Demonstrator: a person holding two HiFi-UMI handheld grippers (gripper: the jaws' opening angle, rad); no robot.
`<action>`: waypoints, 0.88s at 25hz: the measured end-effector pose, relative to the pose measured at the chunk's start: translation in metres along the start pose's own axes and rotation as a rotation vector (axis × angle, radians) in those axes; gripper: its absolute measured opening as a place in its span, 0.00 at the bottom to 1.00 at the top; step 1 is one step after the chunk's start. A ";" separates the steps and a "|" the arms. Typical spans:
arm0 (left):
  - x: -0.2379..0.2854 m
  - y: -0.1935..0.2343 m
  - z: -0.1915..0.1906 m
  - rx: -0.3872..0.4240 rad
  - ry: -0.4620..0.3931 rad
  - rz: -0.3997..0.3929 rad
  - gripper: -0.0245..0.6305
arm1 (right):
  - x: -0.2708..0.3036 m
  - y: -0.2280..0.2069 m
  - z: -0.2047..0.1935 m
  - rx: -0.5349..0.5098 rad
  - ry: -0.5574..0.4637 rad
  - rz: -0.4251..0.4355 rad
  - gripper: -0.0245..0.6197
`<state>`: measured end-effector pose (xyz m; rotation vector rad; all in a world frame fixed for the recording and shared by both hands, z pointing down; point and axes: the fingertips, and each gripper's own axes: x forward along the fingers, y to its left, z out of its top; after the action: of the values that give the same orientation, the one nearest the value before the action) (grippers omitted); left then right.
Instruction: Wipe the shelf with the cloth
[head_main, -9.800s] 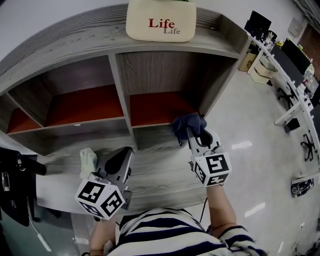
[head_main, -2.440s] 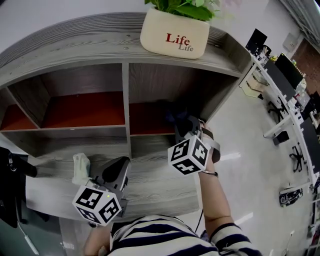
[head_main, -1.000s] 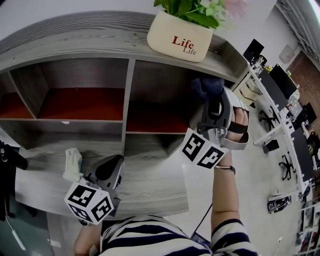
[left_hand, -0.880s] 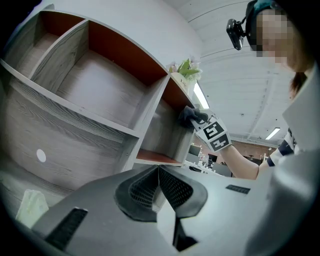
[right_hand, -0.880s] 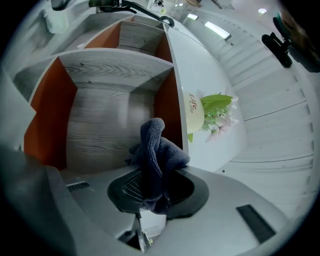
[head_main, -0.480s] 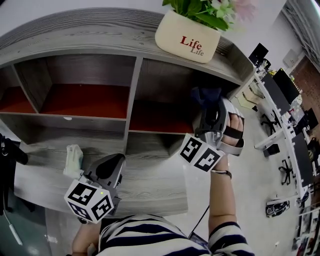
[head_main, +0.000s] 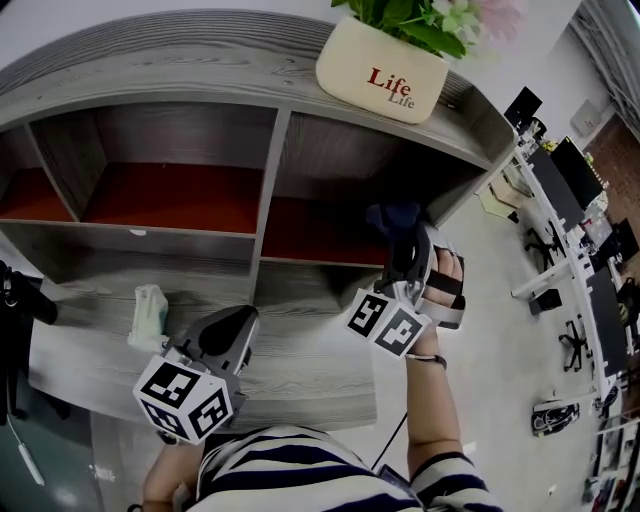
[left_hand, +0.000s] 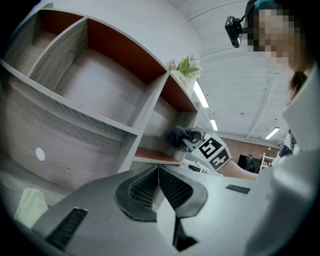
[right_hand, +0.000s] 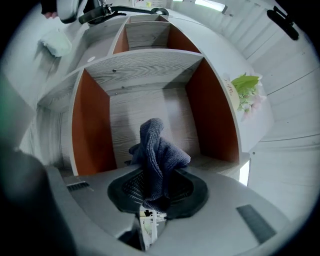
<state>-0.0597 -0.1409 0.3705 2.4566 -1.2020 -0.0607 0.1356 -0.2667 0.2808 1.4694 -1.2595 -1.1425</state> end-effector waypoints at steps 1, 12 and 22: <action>0.001 -0.001 0.000 0.001 0.002 -0.003 0.07 | -0.001 0.006 -0.001 0.008 0.006 0.015 0.16; 0.002 -0.001 -0.003 0.003 0.011 -0.008 0.07 | -0.006 0.055 -0.014 0.062 0.065 0.139 0.16; 0.004 0.000 -0.004 0.002 0.014 -0.005 0.07 | -0.007 0.078 -0.018 0.173 0.104 0.233 0.16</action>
<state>-0.0565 -0.1427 0.3743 2.4576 -1.1912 -0.0435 0.1371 -0.2680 0.3616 1.4420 -1.4418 -0.8103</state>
